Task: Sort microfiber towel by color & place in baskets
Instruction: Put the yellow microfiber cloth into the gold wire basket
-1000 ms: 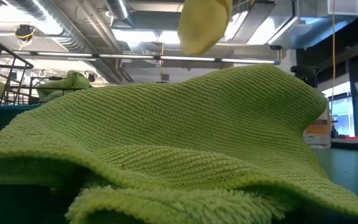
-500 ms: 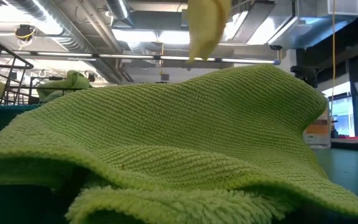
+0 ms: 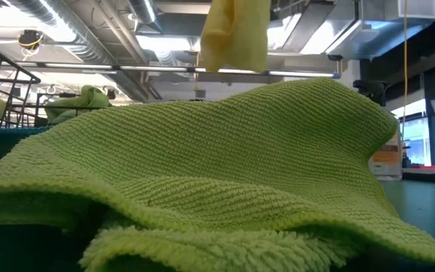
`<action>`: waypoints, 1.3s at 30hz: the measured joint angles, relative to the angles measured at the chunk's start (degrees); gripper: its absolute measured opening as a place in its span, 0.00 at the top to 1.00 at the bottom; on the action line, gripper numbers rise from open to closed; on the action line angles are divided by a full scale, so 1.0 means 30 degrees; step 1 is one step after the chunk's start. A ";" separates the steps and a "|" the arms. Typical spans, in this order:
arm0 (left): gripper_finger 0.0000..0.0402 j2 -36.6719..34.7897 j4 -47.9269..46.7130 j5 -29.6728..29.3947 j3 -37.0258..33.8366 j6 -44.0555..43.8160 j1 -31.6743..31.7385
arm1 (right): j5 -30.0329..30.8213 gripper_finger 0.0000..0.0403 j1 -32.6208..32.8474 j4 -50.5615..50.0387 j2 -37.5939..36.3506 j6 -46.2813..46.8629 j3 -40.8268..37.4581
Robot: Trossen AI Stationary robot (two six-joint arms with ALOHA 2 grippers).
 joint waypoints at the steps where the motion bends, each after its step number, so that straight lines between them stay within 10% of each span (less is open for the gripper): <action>1: 1.00 -0.0195 -0.0550 0.0055 0.0000 -0.0097 -0.0002 | -0.0014 0.51 0.0000 -0.0434 0.0000 0.0363 0.0000; 17: 1.00 -0.5438 -0.9411 0.1433 -0.0007 -0.6821 -0.0676 | -0.1503 0.51 0.0000 -0.4232 0.0000 0.4125 0.0000; 39: 1.00 -1.1360 -2.2034 1.1235 -0.0007 -1.5497 -0.0940 | -0.2190 0.51 0.0000 -0.4225 -0.0015 0.4125 0.0000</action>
